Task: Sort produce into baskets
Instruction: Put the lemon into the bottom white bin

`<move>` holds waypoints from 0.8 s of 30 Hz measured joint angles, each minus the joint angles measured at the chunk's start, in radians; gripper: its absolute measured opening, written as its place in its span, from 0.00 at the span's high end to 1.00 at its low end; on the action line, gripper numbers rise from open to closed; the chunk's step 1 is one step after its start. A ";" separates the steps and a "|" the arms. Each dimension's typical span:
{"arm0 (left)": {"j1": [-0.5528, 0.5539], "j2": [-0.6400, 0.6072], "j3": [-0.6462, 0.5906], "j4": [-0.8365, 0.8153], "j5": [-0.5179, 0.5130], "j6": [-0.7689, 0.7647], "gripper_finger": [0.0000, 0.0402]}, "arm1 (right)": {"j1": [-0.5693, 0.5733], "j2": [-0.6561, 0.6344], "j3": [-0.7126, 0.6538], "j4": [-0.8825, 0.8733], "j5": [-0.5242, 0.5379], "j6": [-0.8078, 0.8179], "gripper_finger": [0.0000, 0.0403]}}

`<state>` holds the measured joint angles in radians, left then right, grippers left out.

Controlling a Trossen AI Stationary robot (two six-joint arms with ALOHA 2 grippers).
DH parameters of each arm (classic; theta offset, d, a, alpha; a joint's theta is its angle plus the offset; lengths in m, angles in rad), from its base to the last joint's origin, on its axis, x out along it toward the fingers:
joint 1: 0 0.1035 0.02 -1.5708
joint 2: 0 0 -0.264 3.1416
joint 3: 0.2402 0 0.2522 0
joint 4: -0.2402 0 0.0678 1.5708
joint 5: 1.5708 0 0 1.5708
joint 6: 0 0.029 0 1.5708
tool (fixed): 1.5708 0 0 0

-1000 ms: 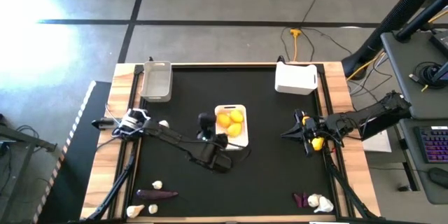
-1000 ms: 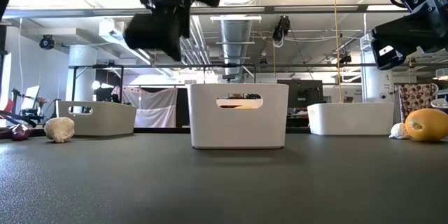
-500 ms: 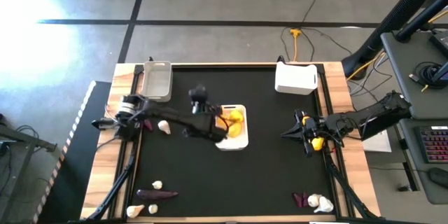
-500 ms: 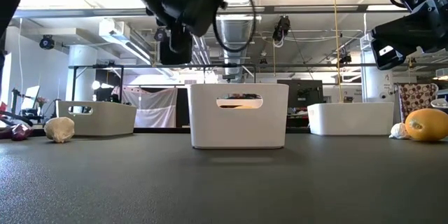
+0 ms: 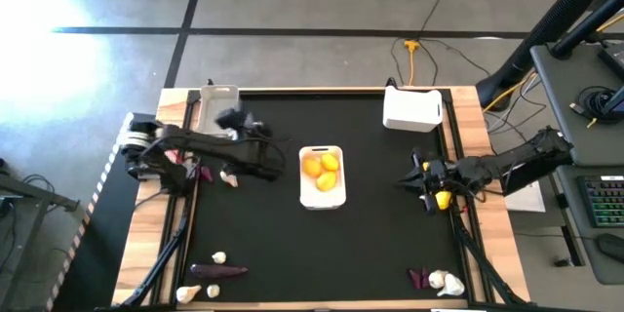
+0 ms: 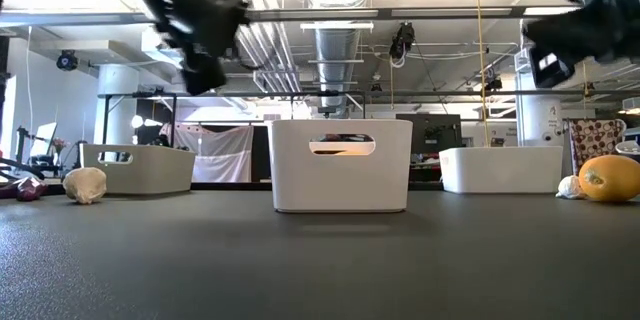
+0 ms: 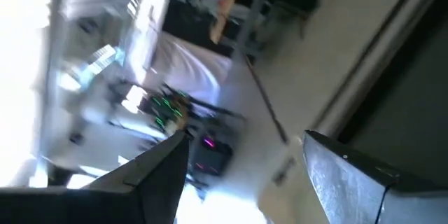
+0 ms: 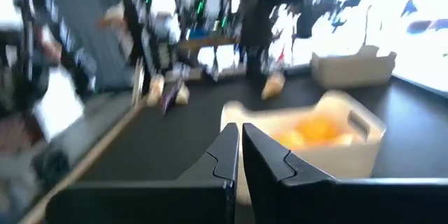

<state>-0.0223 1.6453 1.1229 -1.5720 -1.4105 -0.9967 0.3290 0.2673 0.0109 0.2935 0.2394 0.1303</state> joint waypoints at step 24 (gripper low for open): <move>-0.460 -0.345 -0.197 1.132 0.513 0.615 0.45 | 0.000 0.635 0.117 0.865 -0.142 0.077 0.97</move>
<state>-0.4820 1.3003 0.9254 -0.4399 -0.8979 -0.3822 0.3290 0.9018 0.1283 1.1583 0.0970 0.2075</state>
